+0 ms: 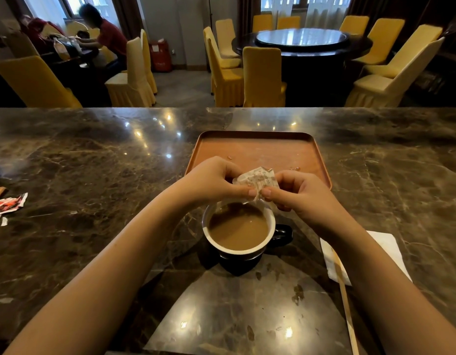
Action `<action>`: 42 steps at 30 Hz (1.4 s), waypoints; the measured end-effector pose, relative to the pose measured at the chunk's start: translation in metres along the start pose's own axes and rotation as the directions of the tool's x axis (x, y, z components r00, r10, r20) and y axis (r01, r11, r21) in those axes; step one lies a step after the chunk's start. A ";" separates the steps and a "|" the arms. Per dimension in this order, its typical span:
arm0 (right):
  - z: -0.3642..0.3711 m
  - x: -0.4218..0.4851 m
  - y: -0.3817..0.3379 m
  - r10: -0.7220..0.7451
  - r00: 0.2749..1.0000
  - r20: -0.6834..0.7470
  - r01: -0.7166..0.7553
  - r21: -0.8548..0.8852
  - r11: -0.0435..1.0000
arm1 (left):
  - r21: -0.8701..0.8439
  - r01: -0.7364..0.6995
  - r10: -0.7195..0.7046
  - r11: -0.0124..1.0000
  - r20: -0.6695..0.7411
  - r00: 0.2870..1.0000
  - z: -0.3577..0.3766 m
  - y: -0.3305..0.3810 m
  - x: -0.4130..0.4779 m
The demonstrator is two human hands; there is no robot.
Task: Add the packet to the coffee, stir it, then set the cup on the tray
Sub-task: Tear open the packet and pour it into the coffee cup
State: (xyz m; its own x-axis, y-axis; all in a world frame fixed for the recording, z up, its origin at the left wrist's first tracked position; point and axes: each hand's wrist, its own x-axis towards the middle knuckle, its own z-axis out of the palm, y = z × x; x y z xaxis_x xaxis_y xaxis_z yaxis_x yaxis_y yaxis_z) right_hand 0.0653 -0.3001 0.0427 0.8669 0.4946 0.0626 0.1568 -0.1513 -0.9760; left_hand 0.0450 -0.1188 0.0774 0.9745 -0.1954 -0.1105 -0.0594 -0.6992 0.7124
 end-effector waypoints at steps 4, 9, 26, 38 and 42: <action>0.001 0.000 0.000 -0.013 1.000 -0.008 0.013 -0.014 1.000 | -0.004 0.002 -0.002 1.000 -0.010 1.000 0.000 0.002 -0.001; 0.000 0.000 0.002 -0.008 1.000 0.006 0.008 -0.008 1.000 | -0.004 -0.012 0.011 1.000 -0.027 1.000 0.000 0.000 -0.002; 0.006 -0.001 -0.004 -0.040 0.998 -0.038 0.037 -0.068 0.997 | -0.007 -0.032 0.032 0.999 -0.103 0.994 -0.003 -0.007 -0.009; 0.008 -0.019 -0.016 0.024 0.994 -0.103 -0.025 -0.011 1.000 | 0.001 -0.149 0.148 0.989 -0.114 0.982 -0.010 -0.004 -0.014; 0.013 -0.030 -0.022 0.093 0.991 -0.095 -0.089 0.050 0.995 | 0.046 -0.203 0.206 0.978 -0.112 0.972 -0.013 -0.001 -0.019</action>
State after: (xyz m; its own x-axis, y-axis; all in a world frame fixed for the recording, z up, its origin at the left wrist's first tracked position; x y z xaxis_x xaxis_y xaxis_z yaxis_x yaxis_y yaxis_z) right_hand 0.0294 -0.3010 0.0594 0.9188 0.3947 -0.0090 0.0556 -0.1519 -0.9868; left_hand 0.0295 -0.1052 0.0875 0.9591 -0.2576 0.1170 -0.2654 -0.6758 0.6876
